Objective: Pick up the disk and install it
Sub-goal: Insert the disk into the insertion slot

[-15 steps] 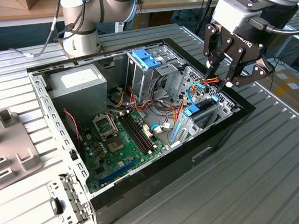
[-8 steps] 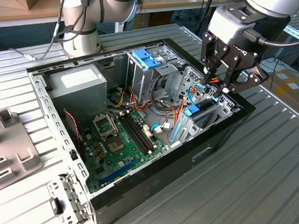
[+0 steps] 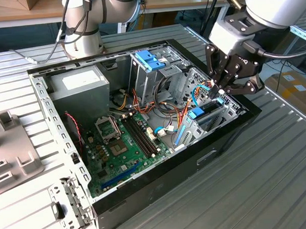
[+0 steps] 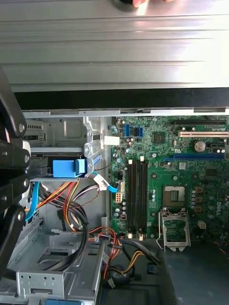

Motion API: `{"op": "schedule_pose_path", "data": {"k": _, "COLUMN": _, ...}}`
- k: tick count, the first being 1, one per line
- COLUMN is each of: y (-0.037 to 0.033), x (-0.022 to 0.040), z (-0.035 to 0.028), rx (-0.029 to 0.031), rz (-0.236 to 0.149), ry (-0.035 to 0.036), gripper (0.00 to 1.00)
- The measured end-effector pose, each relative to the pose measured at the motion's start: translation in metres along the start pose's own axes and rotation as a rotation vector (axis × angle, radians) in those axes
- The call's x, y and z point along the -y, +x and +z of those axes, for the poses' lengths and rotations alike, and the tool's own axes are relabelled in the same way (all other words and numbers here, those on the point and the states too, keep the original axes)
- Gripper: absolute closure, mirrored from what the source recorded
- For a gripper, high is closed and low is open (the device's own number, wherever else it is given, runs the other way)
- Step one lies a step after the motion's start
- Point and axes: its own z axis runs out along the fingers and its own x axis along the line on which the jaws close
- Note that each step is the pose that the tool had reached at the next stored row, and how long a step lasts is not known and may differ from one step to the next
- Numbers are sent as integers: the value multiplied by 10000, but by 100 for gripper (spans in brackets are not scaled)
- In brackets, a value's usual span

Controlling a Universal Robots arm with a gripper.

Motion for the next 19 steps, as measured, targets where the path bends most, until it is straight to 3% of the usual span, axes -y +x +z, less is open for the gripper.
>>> {"op": "schedule_pose_path", "data": {"k": 3, "y": 5, "x": 13, "z": 50, "rx": 4, "rz": 0, "ry": -9, "gripper": 89}}
{"op": "schedule_pose_path", "data": {"k": 5, "y": 9, "x": 82, "z": 70, "rx": 1, "rz": 3, "ry": -24, "gripper": 89}}
{"op": "schedule_pose_path", "data": {"k": 8, "y": 13, "x": 245, "z": 93, "rx": 4, "rz": 6, "ry": -49, "gripper": 89}}
{"op": "schedule_pose_path", "data": {"k": 9, "y": 16, "x": 328, "z": 104, "rx": 4, "rz": 6, "ry": -72, "gripper": 89}}
{"op": "schedule_pose_path", "data": {"k": 12, "y": 20, "x": 461, "z": 125, "rx": 4, "rz": 10, "ry": -111, "gripper": 89}}
{"op": "schedule_pose_path", "data": {"k": 16, "y": 22, "x": 572, "z": 141, "rx": 5, "rz": 13, "ry": -135, "gripper": 89}}
{"op": "schedule_pose_path", "data": {"k": 19, "y": 23, "x": 581, "z": 143, "rx": 4, "rz": 15, "ry": -136, "gripper": 89}}
